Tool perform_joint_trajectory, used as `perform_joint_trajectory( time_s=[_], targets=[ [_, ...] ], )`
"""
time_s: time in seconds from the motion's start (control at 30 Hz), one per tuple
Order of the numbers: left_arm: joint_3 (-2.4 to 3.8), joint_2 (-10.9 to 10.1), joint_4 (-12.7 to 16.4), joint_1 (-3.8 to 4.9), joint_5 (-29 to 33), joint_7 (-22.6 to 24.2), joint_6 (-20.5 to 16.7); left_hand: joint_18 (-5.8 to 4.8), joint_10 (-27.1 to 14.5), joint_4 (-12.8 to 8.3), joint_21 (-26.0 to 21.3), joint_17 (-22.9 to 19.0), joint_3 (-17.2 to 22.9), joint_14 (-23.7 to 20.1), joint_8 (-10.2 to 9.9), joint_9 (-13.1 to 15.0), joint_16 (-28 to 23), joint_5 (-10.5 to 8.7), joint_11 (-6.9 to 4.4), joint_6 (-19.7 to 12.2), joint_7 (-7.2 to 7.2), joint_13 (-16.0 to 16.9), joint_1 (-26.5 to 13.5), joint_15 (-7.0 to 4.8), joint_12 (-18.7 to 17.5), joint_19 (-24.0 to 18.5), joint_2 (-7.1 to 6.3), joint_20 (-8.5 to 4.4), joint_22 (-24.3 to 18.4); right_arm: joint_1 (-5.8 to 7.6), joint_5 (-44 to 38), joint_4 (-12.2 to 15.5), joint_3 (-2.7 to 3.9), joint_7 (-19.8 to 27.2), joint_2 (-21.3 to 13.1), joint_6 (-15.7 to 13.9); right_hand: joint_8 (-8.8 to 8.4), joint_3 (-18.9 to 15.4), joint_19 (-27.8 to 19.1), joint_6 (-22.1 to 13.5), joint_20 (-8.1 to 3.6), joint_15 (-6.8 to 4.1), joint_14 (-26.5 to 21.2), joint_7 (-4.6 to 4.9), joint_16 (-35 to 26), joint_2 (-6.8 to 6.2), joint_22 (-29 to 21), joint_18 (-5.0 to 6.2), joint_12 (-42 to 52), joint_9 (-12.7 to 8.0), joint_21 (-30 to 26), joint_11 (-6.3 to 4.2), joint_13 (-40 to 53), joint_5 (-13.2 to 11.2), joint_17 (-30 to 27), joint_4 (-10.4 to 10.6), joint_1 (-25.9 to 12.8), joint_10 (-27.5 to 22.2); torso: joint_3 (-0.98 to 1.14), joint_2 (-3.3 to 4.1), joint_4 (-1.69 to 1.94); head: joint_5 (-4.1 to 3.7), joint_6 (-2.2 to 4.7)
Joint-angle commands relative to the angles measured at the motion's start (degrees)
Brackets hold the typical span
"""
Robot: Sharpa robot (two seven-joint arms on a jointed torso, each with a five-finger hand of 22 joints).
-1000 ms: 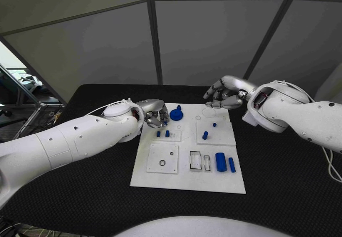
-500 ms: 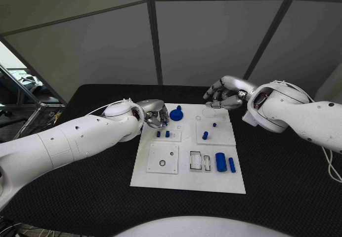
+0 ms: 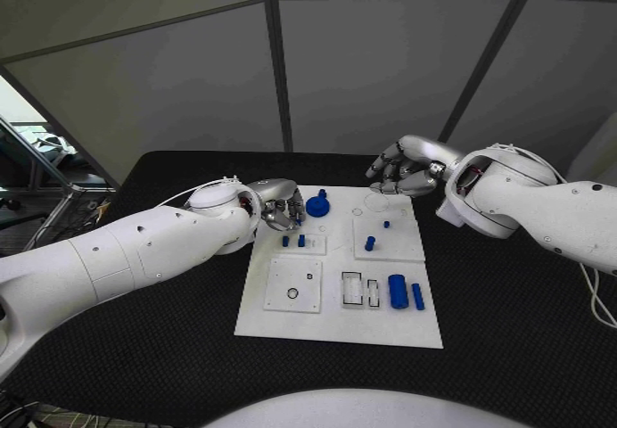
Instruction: Assemble the parts on the task board
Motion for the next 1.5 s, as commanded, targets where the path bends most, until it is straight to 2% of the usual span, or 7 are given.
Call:
perform_joint_trajectory(
  time_s=[0.03,0.33,0.5,0.73,1.13,1.33,1.5],
  targets=[
    [-0.03,0.03,-0.12,0.01,-0.01,-0.12,1.26,-7.29,0.2,-0.08,-0.24,-0.09,-0.38,1.01,-0.27,-0.07,0.24,0.19,-0.04,0.08,-0.15,-0.1,-0.75,-0.11,-0.25,0.16,0.03,0.01,2.92,0.12,-0.16,0.13,0.04,0.21,0.01,0.07,0.26,0.14,0.25,0.16,-0.12,-0.26,1.03,-0.01,-0.14,-0.28,0.09,0.67,-0.21,0.01,-0.1,-0.02,-0.06,0.3,0.01,0.14,-0.02,0.38,0.0,0.01,0.03,-0.06,-0.01],
    [-0.04,0.04,-0.33,0.01,-0.02,-0.61,1.47,-7.27,-0.29,-0.17,-0.41,-0.22,-0.6,0.98,-0.95,-0.38,0.29,0.23,0.16,-0.41,0.02,-0.24,-0.88,0.01,-1.08,0.1,-0.02,0.07,2.85,0.12,-0.16,0.1,0.04,0.22,0.0,0.01,0.27,0.18,0.28,0.17,-0.13,-0.26,1.05,0.0,-0.09,-0.23,0.09,0.67,-0.26,0.0,-0.11,-0.02,-0.17,0.32,0.09,0.21,-0.06,0.46,0.01,0.0,0.01,-0.02,-0.02],
    [-0.04,0.04,-0.39,0.01,-0.02,-0.83,1.51,-7.33,-0.64,-0.28,-0.21,-0.39,-0.6,0.95,-3.91,-1.86,0.44,0.29,0.33,-4.39,0.35,-0.38,-1.14,0.23,-2.13,0.26,-0.39,0.3,3.13,0.12,-0.16,0.07,0.04,0.23,-0.01,-0.07,0.27,0.18,0.24,0.15,-0.13,-0.26,1.04,0.0,-0.15,-0.25,0.01,0.69,-0.28,0.0,-0.18,-0.02,-0.2,0.33,0.03,0.22,-0.06,0.46,0.0,0.0,0.04,-0.05,0.04],
    [-0.04,-0.12,-0.31,0.01,-0.02,-0.99,1.19,-7.31,-0.87,-0.22,-0.37,-0.6,-0.64,0.9,-6.39,-3.49,0.59,0.31,0.35,-7.78,0.55,-0.52,-1.54,0.23,-3.16,0.27,-0.98,0.35,3.15,0.12,-0.16,0.03,0.04,0.22,-0.05,-0.15,0.24,0.17,0.23,0.09,-0.13,-0.26,1.02,0.01,-0.21,-0.33,-0.03,0.69,-0.35,-0.02,-0.22,-0.01,-0.28,0.32,-0.02,0.21,-0.06,0.44,-0.03,-0.01,0.06,-0.02,0.09],
    [-0.04,-0.58,-0.12,0.0,-0.02,-1.05,0.56,-7.32,-0.77,-0.08,-0.41,-0.72,-0.88,0.88,-7.02,-4.19,0.67,0.3,0.35,-9.03,0.55,-0.52,-1.74,0.23,-3.52,0.3,-1.24,0.36,3.2,0.12,-0.41,-0.21,0.04,-0.69,-0.13,0.79,0.09,0.2,0.14,-0.24,-0.12,-0.22,1.02,0.09,-0.27,-0.52,-0.23,0.71,-0.72,-0.1,-0.42,0.07,-0.62,0.15,-0.01,0.25,-0.04,0.16,-0.01,-0.02,0.05,0.08,0.25],
    [0.01,-1.87,0.45,-0.01,0.0,-1.16,0.66,-7.24,-0.95,-0.08,-0.76,-0.78,-0.94,0.86,-7.0,-4.33,0.68,0.3,0.4,-9.18,0.53,-0.55,-1.73,0.24,-3.71,0.17,-1.33,0.35,2.95,0.11,-3.04,-0.78,0.02,-3.64,-0.3,3.02,0.28,1.15,-0.2,-0.25,0.29,0.4,1.05,0.68,-0.6,-0.31,-0.98,0.8,-7.28,-0.09,-1.26,0.96,-5.31,-5.06,-0.07,0.11,1.11,-4.23,-0.05,-0.03,0.08,-0.11,0.41],
    [1.03,-4.09,1.48,-0.01,2.5,0.07,-0.97,-7.01,-1.31,-0.02,-1.92,-0.94,-0.68,0.82,-6.04,-4.28,0.74,0.37,0.72,-7.33,0.89,-0.61,-1.57,0.5,-4.18,-0.34,-1.13,0.52,2.16,0.07,-8.68,-1.02,-0.37,-4.67,-0.84,2.95,0.43,3.79,0.4,1.59,0.42,0.5,0.78,0.19,-2.04,0.24,-0.15,0.77,-14.26,-0.01,-0.64,1.12,-11.58,-10.64,-1.38,-1.57,4.06,-4.67,-0.03,0.0,0.14,-0.33,0.71]
  ],
)
